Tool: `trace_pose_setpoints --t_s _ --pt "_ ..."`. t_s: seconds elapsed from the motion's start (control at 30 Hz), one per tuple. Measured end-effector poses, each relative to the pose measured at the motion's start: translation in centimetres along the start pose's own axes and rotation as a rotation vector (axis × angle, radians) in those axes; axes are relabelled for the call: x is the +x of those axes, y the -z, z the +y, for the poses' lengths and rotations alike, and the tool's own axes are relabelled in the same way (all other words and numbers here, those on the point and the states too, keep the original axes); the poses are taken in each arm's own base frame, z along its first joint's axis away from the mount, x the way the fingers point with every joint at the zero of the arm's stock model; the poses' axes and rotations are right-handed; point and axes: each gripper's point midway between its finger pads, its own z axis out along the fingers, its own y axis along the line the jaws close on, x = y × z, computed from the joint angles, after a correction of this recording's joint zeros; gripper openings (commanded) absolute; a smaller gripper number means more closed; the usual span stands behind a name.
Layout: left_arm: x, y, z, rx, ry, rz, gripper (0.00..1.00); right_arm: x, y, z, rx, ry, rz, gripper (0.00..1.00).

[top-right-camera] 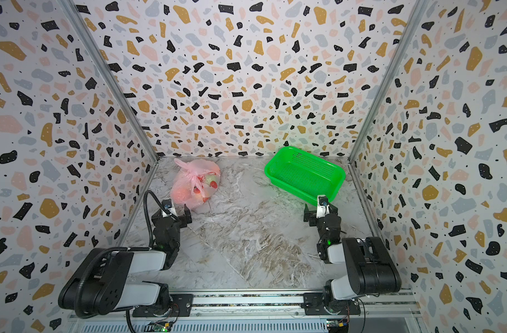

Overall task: Untie the knot of the plastic bag and take out the fruit
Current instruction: Rotate the basket at the top-right of the table.

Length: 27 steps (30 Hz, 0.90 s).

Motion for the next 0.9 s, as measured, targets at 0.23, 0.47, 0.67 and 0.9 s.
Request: trace_pose_setpoints --t_s 0.23,0.47,0.67,0.9 --pt "-7.7 0.8 0.3 0.003 0.044 -0.084 1.00 -6.1 0.6 2.2 -0.003 -0.017 -0.037 0.99" --pt "-9.3 1.2 -2.4 0.110 0.039 0.015 1.00 -13.1 -2.4 4.5 -0.098 0.055 0.043 0.99" --pt "-7.4 1.6 -5.9 0.287 0.082 0.139 1.00 -16.2 -8.2 7.8 -0.278 0.189 0.162 0.99" --pt "-6.1 2.6 -9.1 0.446 0.131 0.213 1.00 -8.8 -12.4 11.0 -0.473 0.270 0.456 1.00"
